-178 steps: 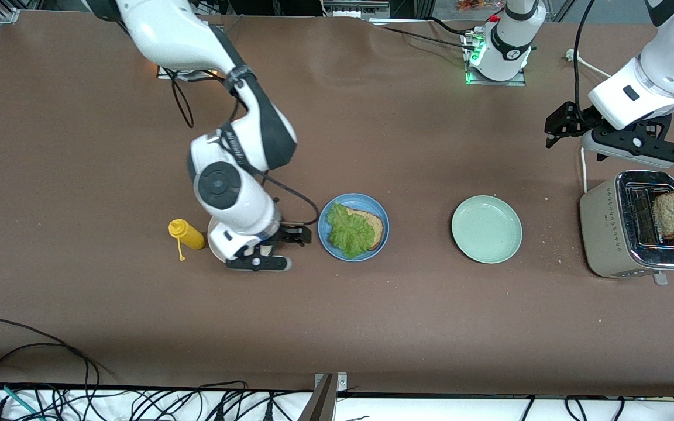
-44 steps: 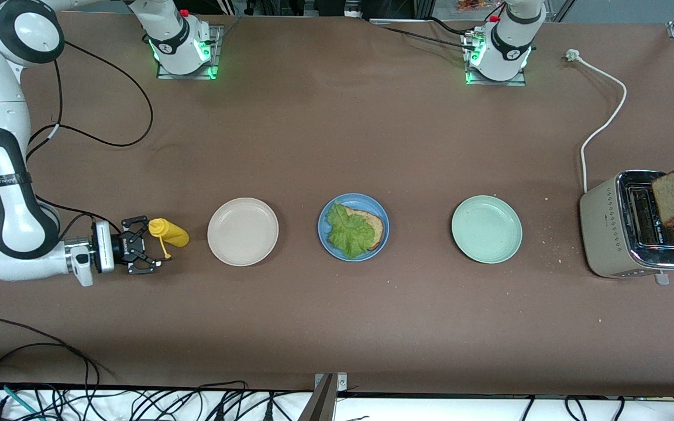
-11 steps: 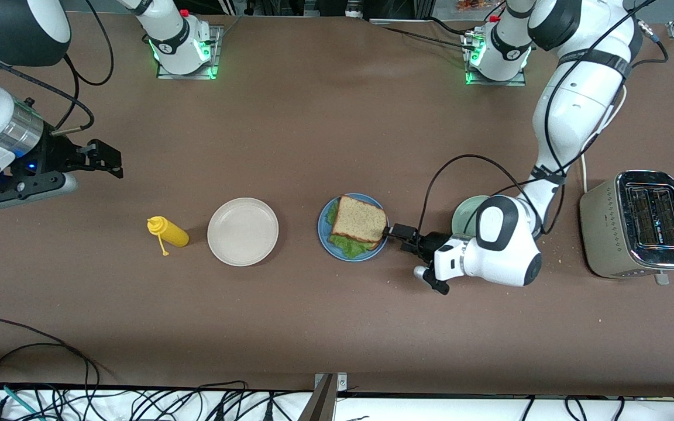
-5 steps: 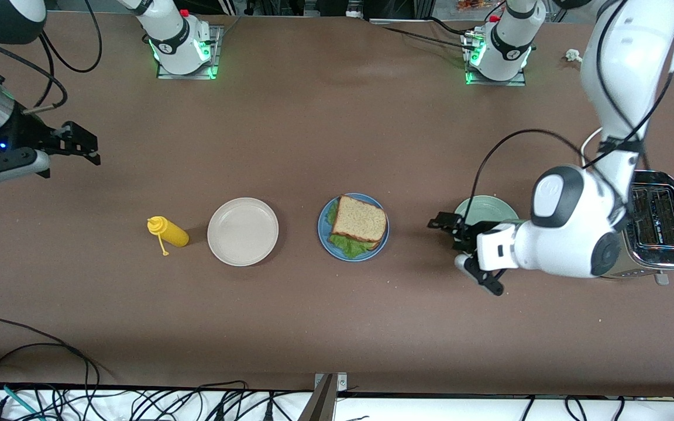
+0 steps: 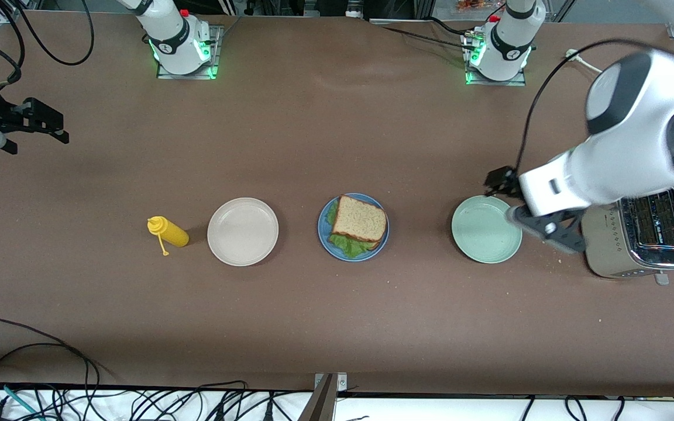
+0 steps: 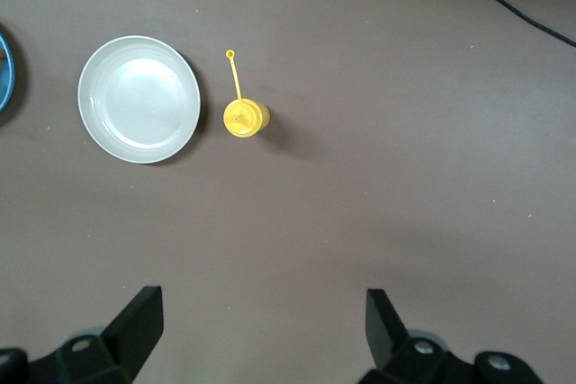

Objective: Make sandwich in blue plate with both arms

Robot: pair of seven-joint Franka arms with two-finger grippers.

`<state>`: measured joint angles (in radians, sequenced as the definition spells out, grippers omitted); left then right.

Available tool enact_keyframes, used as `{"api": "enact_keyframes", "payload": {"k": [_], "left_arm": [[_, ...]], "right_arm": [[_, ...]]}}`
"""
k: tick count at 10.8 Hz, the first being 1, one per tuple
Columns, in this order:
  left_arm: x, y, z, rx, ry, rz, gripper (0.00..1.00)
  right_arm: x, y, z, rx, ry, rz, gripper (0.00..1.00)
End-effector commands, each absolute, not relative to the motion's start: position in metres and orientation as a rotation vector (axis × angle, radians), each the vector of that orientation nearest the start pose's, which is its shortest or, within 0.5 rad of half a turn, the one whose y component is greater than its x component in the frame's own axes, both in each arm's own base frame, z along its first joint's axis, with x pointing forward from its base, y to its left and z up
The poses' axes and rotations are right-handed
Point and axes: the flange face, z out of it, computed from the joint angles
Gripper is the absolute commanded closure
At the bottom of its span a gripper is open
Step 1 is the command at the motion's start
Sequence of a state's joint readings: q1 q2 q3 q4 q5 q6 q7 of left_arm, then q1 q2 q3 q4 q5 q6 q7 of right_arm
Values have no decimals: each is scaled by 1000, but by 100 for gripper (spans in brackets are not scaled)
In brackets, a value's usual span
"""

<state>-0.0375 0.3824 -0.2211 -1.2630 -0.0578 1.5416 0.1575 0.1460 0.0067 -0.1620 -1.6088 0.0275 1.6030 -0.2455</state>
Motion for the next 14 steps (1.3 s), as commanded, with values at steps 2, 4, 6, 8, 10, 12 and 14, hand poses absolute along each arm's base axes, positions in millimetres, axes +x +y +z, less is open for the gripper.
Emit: {"api": "enact_keyframes", "payload": {"k": [2, 4, 6, 8, 10, 12, 14], "left_arm": [[558, -93, 597, -3097, 489, 34, 0], [549, -76, 592, -3062, 452, 36, 0], [552, -61, 591, -3078, 408, 39, 0], [552, -58, 593, -3077, 398, 37, 0], [553, -62, 593, -3096, 280, 39, 0], [556, -66, 593, -3103, 191, 37, 0], [556, -70, 594, -3098, 210, 35, 0]], "right_arm": [[562, -12, 609, -3093, -349, 22, 0], [562, -12, 609, -3093, -349, 24, 0], [562, -13, 609, -3092, -354, 24, 0], [562, -13, 609, -3093, -361, 27, 0], [562, -14, 609, -3092, -364, 27, 0], [562, -14, 609, -3092, -364, 29, 0], [562, -14, 609, -3092, -364, 29, 0]]}}
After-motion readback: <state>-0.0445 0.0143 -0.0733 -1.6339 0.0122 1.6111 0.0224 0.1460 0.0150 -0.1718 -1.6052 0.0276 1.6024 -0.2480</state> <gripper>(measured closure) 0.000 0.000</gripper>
